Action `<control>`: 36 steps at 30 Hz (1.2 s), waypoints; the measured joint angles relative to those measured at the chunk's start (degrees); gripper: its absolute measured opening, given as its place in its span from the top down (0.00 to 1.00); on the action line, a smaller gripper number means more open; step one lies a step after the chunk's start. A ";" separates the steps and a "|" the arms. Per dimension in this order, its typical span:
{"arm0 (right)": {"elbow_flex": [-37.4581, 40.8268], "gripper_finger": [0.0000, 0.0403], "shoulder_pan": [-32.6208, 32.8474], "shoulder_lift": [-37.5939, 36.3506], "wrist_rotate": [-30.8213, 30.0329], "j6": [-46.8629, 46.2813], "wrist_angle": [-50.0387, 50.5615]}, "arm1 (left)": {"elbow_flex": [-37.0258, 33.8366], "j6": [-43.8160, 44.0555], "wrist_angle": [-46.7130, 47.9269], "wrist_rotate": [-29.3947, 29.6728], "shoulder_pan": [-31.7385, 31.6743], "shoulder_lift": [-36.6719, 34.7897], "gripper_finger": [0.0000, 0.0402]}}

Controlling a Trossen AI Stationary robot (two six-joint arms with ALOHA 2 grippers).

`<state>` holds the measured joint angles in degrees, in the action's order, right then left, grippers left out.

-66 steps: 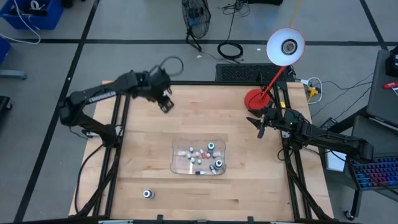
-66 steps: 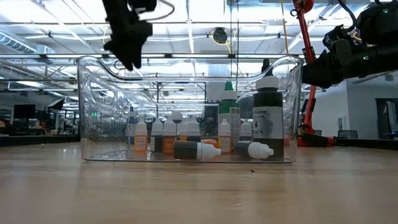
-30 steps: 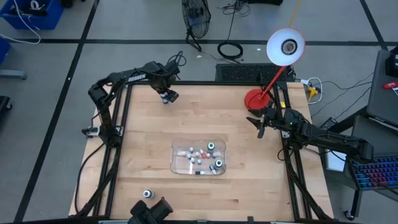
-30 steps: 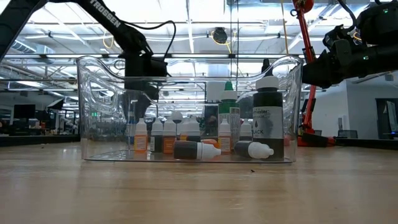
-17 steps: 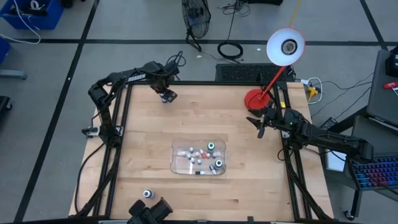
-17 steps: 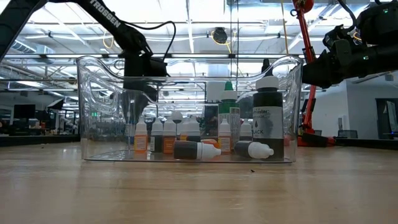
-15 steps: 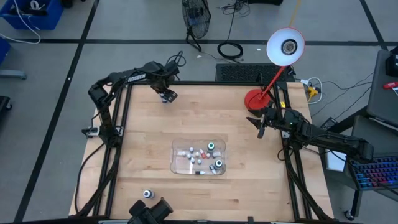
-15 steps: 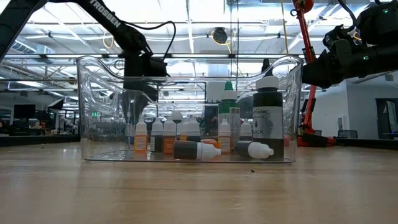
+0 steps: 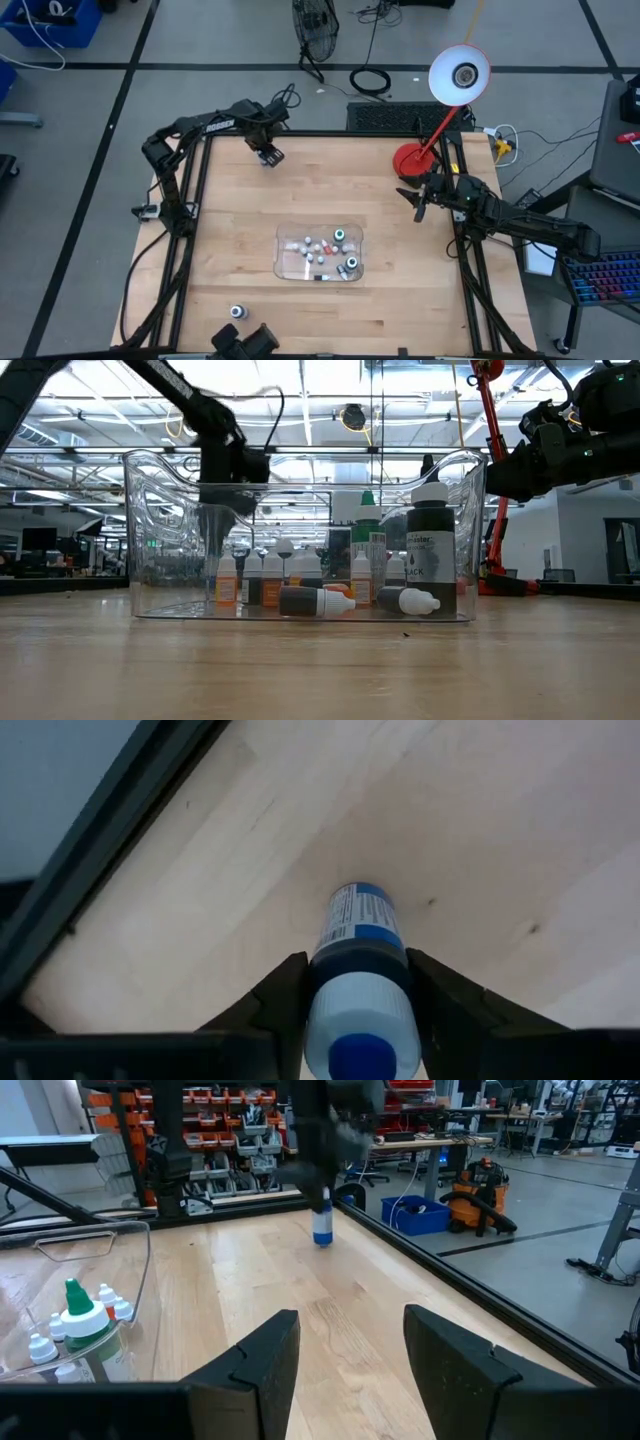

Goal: Pick & Place food coloring
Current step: Put the large blue food coloring bottle into the transparent bin

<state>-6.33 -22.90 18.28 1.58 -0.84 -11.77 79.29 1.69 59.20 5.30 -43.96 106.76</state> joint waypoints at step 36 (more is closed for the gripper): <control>0.02 0.58 0.00 0.00 -0.01 0.02 -0.10 | 0.11 17.49 0.99 5.18 58.31 -13.88 0.64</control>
<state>-6.31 -22.89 18.28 1.58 -0.82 -11.87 79.40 19.19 60.19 10.48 14.35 92.88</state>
